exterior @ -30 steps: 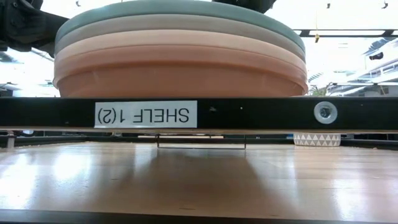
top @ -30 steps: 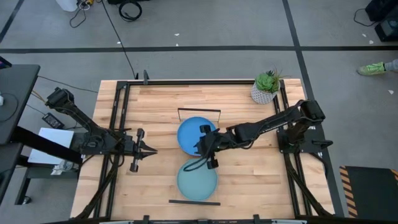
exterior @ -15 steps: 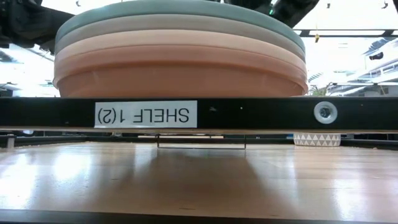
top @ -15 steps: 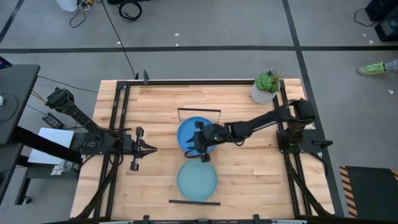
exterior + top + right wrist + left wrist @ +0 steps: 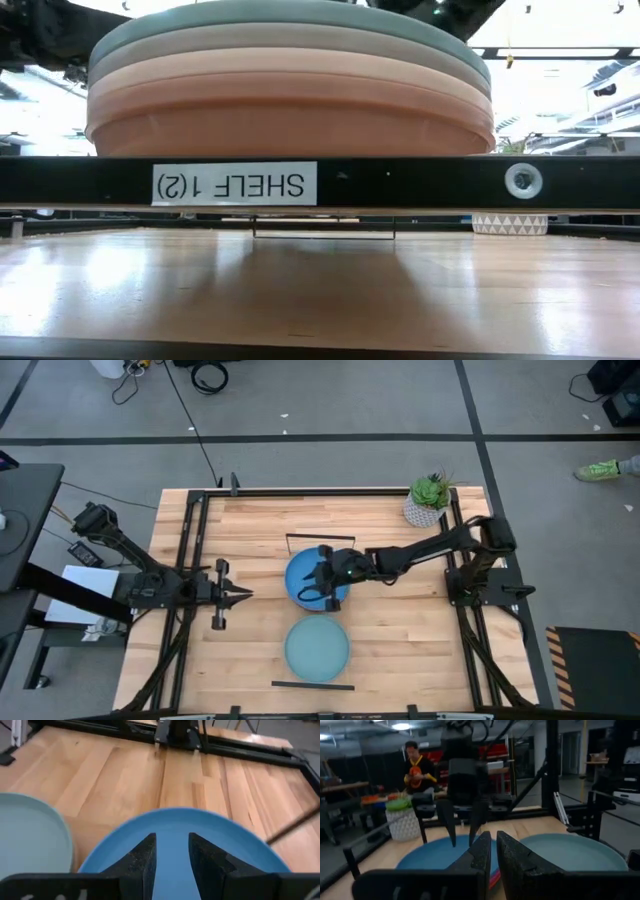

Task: Place and stack plates onto a shelf
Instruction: Return to Home Position

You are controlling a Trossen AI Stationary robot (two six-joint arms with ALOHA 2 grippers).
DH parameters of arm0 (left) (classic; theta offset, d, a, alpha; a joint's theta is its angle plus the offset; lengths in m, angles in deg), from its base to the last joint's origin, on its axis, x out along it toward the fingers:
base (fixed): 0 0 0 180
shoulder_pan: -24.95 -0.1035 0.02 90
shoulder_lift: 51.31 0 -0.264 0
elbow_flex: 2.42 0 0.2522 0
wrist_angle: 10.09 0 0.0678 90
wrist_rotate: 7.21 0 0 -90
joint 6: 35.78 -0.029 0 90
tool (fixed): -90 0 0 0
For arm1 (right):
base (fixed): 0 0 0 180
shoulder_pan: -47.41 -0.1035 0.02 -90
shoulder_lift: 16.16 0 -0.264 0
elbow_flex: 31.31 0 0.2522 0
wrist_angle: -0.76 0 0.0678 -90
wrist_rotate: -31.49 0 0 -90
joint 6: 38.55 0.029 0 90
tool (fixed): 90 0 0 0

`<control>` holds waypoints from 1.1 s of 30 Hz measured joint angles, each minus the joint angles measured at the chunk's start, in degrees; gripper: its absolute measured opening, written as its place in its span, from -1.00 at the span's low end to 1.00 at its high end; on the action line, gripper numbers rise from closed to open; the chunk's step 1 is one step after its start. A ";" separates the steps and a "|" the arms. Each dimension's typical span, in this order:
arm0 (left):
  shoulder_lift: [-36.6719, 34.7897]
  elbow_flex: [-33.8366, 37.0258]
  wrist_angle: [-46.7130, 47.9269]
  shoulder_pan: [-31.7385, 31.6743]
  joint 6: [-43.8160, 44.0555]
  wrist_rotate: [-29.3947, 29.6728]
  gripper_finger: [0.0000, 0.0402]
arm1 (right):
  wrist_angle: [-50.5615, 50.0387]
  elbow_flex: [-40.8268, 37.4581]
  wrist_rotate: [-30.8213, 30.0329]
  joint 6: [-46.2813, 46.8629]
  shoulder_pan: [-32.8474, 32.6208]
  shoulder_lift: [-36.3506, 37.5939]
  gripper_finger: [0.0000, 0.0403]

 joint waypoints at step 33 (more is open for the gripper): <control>-15.76 0.01 14.02 -7.81 0.22 -6.06 -0.99 | 18.77 -53.01 -12.00 13.14 6.81 58.22 -0.44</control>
